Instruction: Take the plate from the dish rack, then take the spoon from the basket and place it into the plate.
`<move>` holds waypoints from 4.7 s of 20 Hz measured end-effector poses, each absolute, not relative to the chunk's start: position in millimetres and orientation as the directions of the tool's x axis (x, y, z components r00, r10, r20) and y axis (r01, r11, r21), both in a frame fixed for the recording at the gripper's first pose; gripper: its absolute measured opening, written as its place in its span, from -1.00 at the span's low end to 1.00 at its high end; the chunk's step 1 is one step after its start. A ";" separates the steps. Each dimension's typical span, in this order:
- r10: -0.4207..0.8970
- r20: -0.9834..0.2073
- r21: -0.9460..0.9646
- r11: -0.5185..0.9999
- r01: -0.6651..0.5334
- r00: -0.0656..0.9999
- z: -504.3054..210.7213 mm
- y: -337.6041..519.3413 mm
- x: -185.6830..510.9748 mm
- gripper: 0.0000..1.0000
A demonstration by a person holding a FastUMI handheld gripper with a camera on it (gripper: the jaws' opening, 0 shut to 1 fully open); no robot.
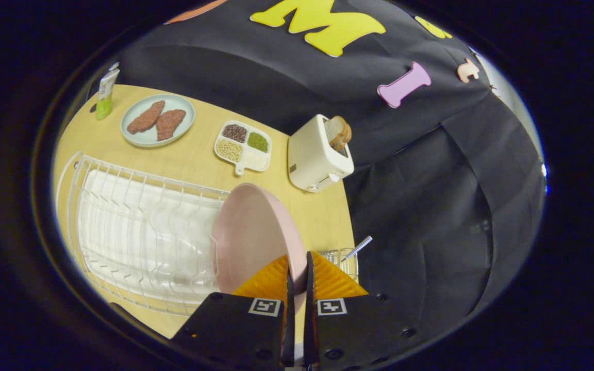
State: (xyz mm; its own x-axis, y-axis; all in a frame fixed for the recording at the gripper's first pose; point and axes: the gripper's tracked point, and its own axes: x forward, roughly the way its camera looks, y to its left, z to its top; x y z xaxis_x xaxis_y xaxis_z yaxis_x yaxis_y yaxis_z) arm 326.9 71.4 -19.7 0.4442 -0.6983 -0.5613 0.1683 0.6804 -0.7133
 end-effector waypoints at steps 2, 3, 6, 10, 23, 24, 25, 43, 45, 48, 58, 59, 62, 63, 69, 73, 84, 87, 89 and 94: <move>-0.715 -0.525 -0.722 0.661 0.203 0.461 -12.1 70.1 325.2 -0.76; -0.714 -0.520 -0.720 0.662 0.209 0.469 -10.4 71.0 323.0 -0.76; -0.674 -0.545 -0.682 0.702 0.204 0.499 -5.4 76.7 311.1 -0.76; -0.588 -0.593 -0.612 0.773 0.167 0.550 -2.4 78.0 286.7 -0.76; -0.149 -0.834 -0.216 0.974 -0.066 0.532 -60.4 73.7 121.5 -0.76; -0.122 -0.852 -0.196 0.976 -0.094 0.508 -73.2 73.3 111.7 -0.76; -0.094 -0.867 -0.162 0.982 -0.099 0.489 -86.7 73.8 103.2 -0.76; 0.304 -0.871 0.333 0.943 0.009 0.385 -224.0 27.9 114.6 -0.74; 0.328 -0.867 0.361 0.933 0.019 0.375 -230.5 23.8 111.1 -0.74; 0.330 -0.870 0.358 0.934 0.011 0.366 -241.0 16.4 110.0 -0.67; 0.147 -0.845 0.155 0.988 -0.027 0.515 -236.6 -19.3 130.9 -0.35; 0.146 -0.830 0.161 0.987 -0.019 0.539 -229.7 -21.0 133.8 -0.33; 0.114 -0.777 0.148 0.989 0.005 0.619 -206.6 -33.6 143.8 0.09; 0.108 -0.765 0.147 0.989 0.009 0.635 -200.0 -37.0 145.0 0.18; -0.052 -0.628 -0.015 0.998 0.055 0.776 -149.1 -80.2 153.7 0.20; -0.102 -0.433 -0.072 0.994 0.078 0.896 -99.1 -97.9 159.0 0.23; -0.200 -0.124 -0.078 0.978 0.192 0.972 -54.3 -175.4 219.0 0.81; -0.195 -0.133 -0.051 0.980 0.190 0.972 -63.8 -191.2 243.5 1.00; -0.202 -0.161 -0.054 0.979 0.195 0.966 -73.3 -203.2 264.3 1.00; -0.167 -0.239 -0.049 0.986 0.160 0.957 -92.0 -212.7 317.7 1.00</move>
